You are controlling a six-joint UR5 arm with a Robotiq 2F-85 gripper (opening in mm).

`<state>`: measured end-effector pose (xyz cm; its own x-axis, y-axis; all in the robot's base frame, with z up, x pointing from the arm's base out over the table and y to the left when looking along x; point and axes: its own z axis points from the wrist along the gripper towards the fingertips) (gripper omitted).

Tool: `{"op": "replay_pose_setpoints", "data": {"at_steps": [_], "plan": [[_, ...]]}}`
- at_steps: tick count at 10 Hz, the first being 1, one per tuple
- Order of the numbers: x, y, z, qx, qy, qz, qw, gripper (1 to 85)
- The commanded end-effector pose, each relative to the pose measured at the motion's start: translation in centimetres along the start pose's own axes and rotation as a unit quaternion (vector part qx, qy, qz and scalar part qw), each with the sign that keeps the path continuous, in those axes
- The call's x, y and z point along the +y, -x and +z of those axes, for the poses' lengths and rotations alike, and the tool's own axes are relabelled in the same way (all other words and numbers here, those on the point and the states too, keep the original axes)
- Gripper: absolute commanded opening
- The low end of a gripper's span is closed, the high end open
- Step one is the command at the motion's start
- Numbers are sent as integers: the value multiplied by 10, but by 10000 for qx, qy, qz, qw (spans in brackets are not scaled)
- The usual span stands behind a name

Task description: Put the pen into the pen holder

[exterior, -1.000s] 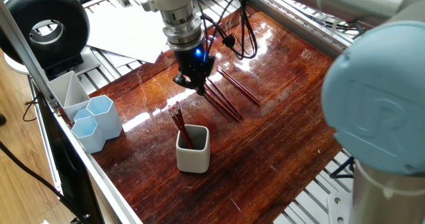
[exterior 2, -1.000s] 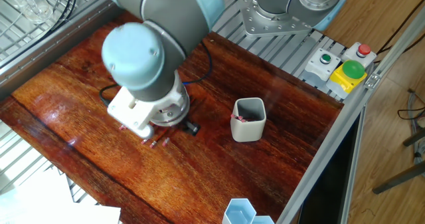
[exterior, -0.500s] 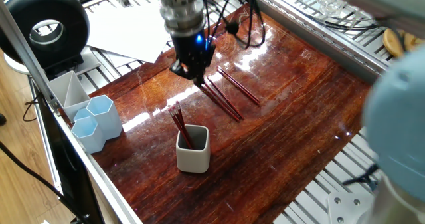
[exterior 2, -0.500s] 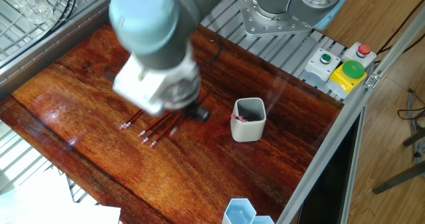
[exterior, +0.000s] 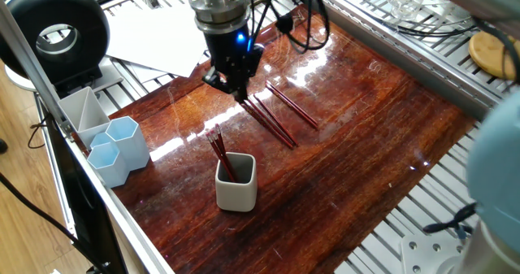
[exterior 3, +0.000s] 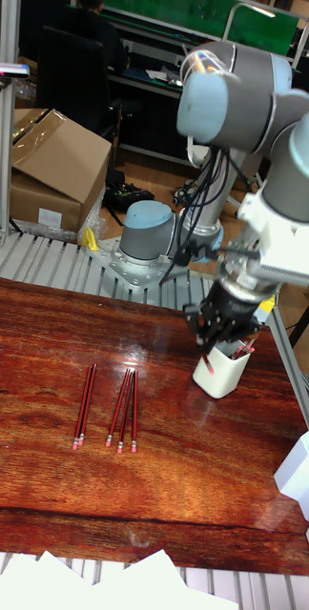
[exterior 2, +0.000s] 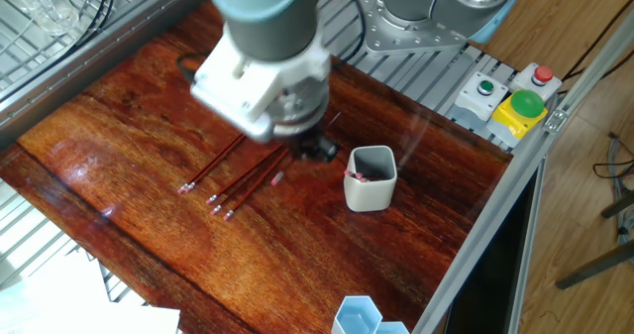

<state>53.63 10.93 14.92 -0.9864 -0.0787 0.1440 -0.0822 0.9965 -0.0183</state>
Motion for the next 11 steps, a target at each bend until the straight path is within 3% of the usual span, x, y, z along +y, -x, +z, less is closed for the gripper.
{"op": "replay_pose_setpoints", "data": {"at_steps": [1,3,4,6,9,11], "plan": [[-3,30,7,-380,17,-182,9991,10],[3,23,7,-237,130,-224,9994,10],[0,14,8,-61,72,-192,9998,10],[-3,9,8,36,13,-5,10000,10],[9,21,7,-209,242,-169,9993,10],[14,39,5,-559,343,-236,9976,10]]}}
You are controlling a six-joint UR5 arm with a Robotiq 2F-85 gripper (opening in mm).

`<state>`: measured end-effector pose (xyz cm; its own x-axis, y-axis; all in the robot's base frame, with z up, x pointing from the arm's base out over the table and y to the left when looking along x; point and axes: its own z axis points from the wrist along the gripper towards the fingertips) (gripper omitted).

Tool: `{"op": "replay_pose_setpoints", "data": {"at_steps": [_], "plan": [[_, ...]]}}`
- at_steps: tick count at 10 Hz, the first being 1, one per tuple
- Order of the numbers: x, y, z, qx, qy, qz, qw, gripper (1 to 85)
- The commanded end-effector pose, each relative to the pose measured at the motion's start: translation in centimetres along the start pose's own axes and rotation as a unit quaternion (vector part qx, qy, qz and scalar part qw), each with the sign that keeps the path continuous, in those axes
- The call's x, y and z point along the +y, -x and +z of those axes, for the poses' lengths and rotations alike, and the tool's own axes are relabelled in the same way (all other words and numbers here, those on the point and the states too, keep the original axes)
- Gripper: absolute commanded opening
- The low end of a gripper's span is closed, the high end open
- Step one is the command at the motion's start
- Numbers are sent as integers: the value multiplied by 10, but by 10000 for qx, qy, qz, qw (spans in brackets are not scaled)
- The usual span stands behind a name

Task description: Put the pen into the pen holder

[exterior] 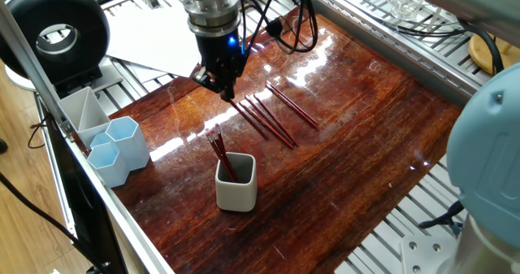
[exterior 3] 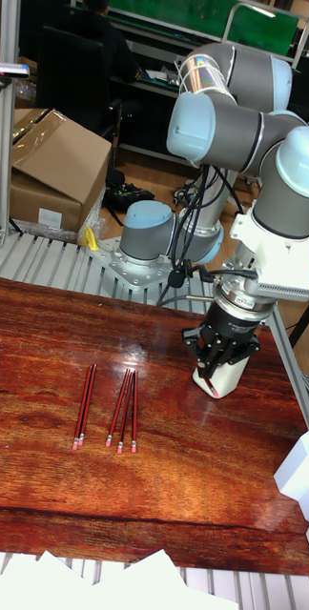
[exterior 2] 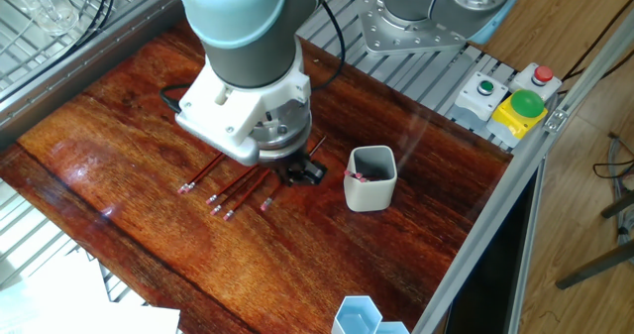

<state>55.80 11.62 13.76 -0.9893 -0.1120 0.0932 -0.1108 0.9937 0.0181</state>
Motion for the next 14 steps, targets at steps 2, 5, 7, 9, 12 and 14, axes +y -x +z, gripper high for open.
{"op": "replay_pose_setpoints", "data": {"at_steps": [2,5,7,9,12,14], "plan": [[9,21,-2,-399,179,-133,9990,10],[13,1,-27,-411,28,-2,9991,10],[29,-23,-52,-507,53,96,9987,10],[33,-31,-58,-481,-43,124,9988,10],[34,14,-41,-828,136,-280,9961,10],[31,27,-43,-1082,60,-428,9932,10]]}}
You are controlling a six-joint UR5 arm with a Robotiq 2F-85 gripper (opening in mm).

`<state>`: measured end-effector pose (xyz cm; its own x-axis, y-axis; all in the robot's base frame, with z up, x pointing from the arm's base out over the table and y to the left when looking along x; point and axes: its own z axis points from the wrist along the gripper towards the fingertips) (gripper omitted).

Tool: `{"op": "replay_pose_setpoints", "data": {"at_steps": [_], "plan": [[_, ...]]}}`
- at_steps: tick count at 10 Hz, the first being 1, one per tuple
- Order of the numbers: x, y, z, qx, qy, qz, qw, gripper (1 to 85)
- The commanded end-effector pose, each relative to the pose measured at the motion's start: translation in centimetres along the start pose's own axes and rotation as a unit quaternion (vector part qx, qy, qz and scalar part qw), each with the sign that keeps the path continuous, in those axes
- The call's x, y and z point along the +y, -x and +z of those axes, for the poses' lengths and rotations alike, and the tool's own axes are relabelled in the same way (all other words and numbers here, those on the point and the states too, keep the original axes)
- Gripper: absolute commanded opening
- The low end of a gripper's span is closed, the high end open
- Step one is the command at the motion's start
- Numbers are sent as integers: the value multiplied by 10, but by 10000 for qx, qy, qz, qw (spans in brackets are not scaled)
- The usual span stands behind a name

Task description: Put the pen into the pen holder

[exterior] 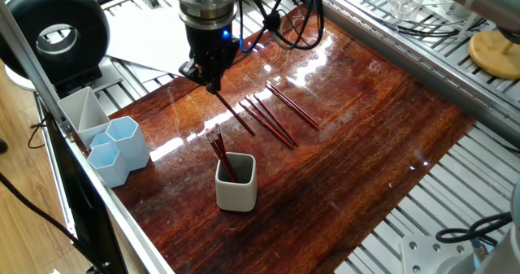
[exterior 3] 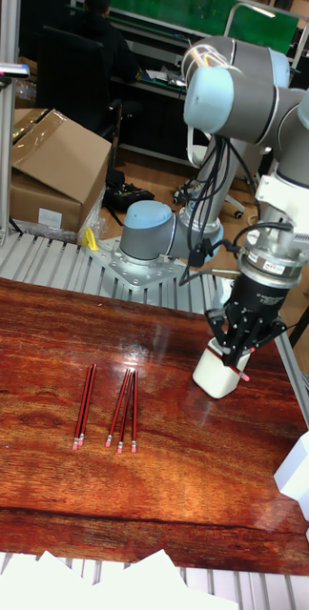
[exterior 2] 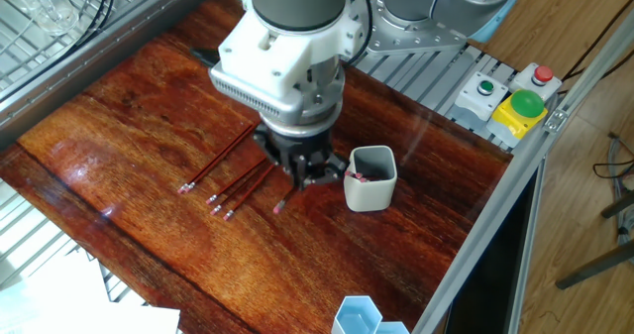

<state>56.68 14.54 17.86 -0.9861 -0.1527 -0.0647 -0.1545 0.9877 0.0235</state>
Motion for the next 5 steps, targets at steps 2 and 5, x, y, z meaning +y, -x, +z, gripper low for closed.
{"op": "replay_pose_setpoints", "data": {"at_steps": [2,5], "plan": [[2,39,-1,-697,51,-217,9973,10],[0,24,-11,-399,-3,-223,9990,10]]}}
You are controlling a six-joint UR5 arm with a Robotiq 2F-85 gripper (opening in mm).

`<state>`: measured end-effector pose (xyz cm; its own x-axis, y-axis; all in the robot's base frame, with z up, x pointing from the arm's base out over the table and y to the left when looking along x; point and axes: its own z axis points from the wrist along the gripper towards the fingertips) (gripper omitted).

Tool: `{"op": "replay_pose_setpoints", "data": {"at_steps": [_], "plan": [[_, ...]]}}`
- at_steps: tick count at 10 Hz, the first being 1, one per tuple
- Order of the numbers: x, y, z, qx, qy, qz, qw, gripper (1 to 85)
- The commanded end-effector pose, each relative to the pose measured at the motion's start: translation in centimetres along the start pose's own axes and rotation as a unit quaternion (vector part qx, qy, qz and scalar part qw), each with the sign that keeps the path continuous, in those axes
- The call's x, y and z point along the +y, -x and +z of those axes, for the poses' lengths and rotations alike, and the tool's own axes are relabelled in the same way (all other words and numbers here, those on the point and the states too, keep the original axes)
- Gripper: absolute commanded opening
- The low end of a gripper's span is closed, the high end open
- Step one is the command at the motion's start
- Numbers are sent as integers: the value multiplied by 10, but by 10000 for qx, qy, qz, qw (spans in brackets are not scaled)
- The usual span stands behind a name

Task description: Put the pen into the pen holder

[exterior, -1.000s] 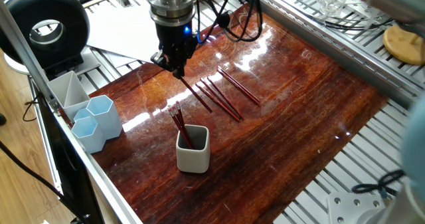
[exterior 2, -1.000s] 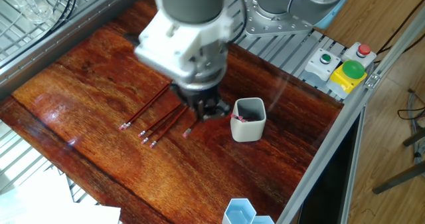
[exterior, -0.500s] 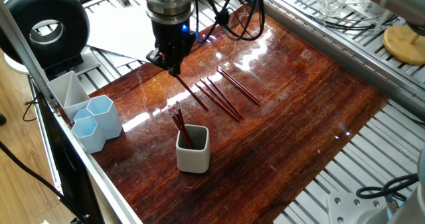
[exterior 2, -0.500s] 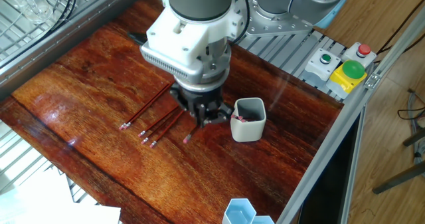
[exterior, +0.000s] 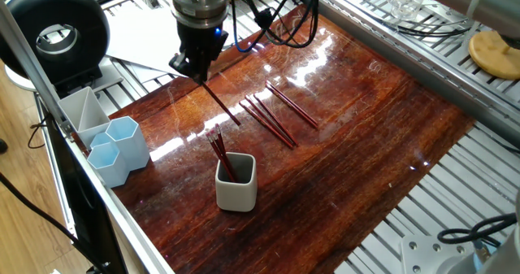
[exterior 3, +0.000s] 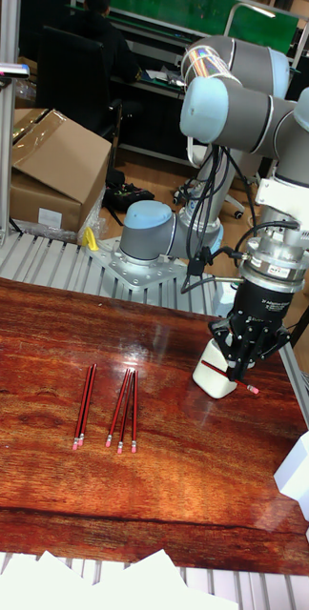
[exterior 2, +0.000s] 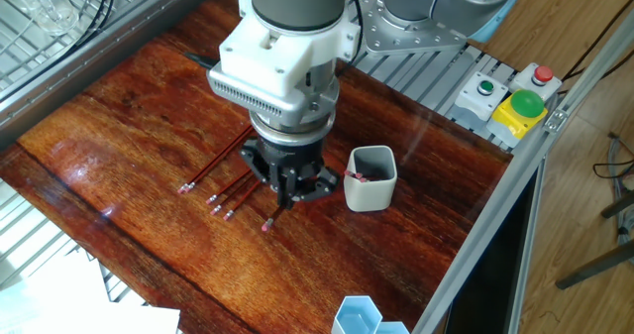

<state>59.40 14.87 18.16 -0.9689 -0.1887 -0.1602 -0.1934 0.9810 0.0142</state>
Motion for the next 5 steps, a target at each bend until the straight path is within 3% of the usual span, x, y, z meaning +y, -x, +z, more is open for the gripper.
{"op": "replay_pose_setpoints", "data": {"at_steps": [1,3,5], "plan": [[8,-12,-47,223,114,12,9997,10],[25,-29,-106,274,215,107,9993,10],[47,-27,-140,-251,472,-12,9986,10]]}}
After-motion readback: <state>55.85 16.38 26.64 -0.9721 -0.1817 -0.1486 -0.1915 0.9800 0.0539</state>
